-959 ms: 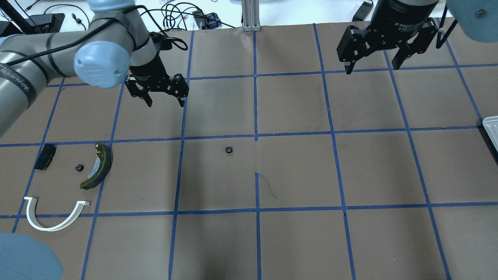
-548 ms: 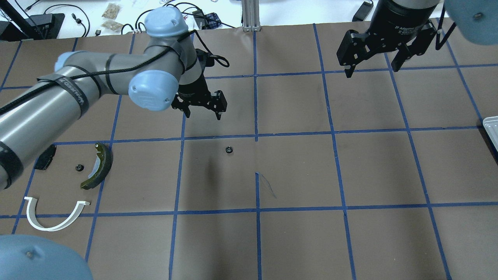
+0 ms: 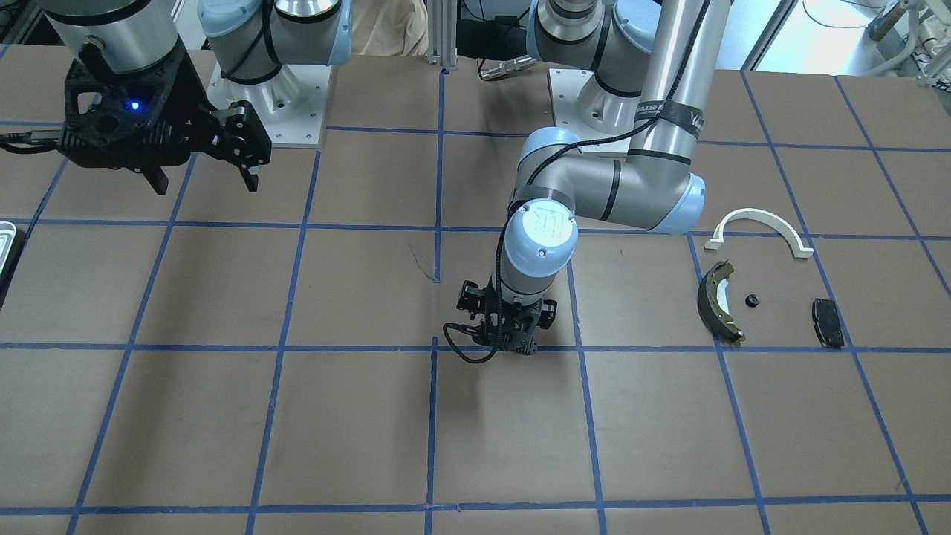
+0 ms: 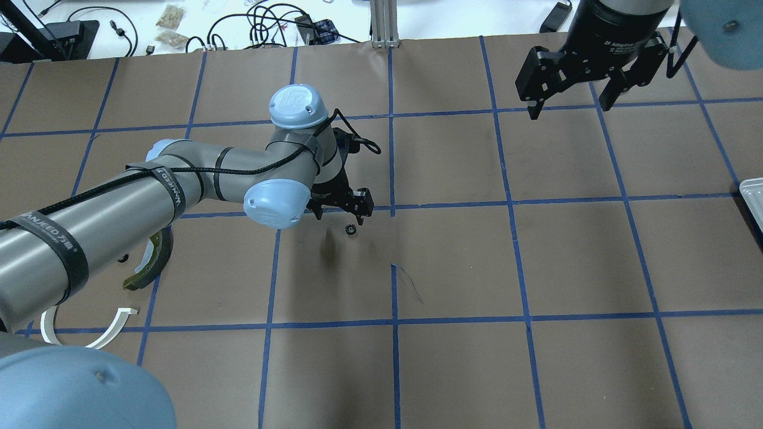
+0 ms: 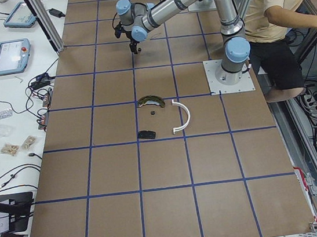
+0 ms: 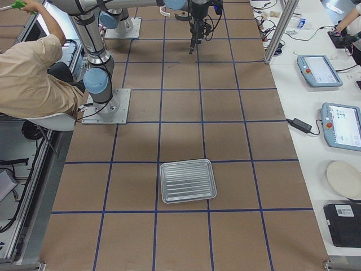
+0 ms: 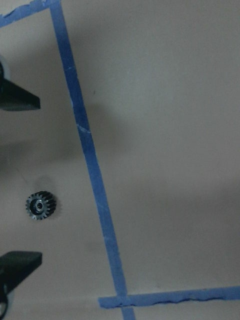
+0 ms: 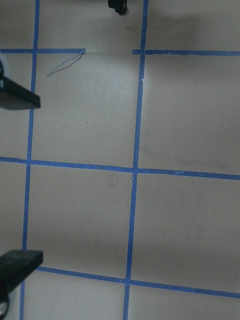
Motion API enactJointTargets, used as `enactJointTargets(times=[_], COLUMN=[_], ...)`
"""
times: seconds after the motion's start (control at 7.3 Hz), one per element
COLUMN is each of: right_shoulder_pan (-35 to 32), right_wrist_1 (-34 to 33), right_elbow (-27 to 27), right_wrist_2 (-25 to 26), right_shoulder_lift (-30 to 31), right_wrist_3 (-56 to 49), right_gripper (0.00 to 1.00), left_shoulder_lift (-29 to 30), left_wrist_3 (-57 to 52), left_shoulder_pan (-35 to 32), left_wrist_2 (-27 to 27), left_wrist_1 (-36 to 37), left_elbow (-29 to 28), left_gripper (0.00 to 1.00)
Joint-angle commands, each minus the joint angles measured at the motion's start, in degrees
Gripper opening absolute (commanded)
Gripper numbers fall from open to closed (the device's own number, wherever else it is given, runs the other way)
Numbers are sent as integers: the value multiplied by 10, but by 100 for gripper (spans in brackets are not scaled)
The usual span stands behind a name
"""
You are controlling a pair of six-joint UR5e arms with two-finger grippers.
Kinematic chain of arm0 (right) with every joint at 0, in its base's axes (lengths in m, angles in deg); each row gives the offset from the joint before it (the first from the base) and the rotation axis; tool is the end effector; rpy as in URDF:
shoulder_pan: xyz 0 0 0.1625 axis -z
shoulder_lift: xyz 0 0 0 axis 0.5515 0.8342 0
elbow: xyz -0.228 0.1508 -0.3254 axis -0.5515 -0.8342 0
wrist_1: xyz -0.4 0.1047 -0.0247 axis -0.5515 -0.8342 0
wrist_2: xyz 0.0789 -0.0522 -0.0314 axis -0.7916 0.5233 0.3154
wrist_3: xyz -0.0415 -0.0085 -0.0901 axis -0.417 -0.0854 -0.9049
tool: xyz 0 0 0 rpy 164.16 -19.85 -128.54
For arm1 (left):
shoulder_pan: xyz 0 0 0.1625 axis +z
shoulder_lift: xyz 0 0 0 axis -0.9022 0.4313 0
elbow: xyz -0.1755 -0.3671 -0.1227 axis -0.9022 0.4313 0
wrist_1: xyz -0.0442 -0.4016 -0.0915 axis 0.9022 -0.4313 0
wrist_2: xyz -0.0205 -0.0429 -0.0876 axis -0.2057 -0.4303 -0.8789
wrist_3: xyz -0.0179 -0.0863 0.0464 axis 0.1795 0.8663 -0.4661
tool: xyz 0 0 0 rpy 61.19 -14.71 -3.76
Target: Place bearing gear from tray to pile
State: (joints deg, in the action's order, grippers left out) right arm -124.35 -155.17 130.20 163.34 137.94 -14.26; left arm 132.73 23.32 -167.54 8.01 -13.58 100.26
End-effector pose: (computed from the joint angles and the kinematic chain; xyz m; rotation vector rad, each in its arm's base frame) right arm 0.1395 -0.5060 0.5181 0.1202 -3.1233 0.0348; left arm -0.2682 -0.5323 0.1874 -0.3432 -3.0561 -0.1478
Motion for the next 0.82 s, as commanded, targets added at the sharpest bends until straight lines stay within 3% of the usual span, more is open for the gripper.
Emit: enactJointTargets(times=[0.0, 0.55, 0.69], right_shoulder_pan=[0, -1, -1], right_wrist_1=[1, 1, 1], right_elbow=[0, 1, 1], right_wrist_2=[1, 0, 1], right_shoulder_lift=[0, 0, 0], right_wrist_3=[2, 2, 2], right_gripper=[100, 100, 100], left_shoulder_lift=[7, 9, 12], left_wrist_3=[0, -2, 0], left_shoulder_pan=[-12, -13, -13], left_wrist_2=[1, 3, 3], left_wrist_1=[8, 9, 9], left_elbow=[2, 7, 7], left_gripper=[82, 70, 53])
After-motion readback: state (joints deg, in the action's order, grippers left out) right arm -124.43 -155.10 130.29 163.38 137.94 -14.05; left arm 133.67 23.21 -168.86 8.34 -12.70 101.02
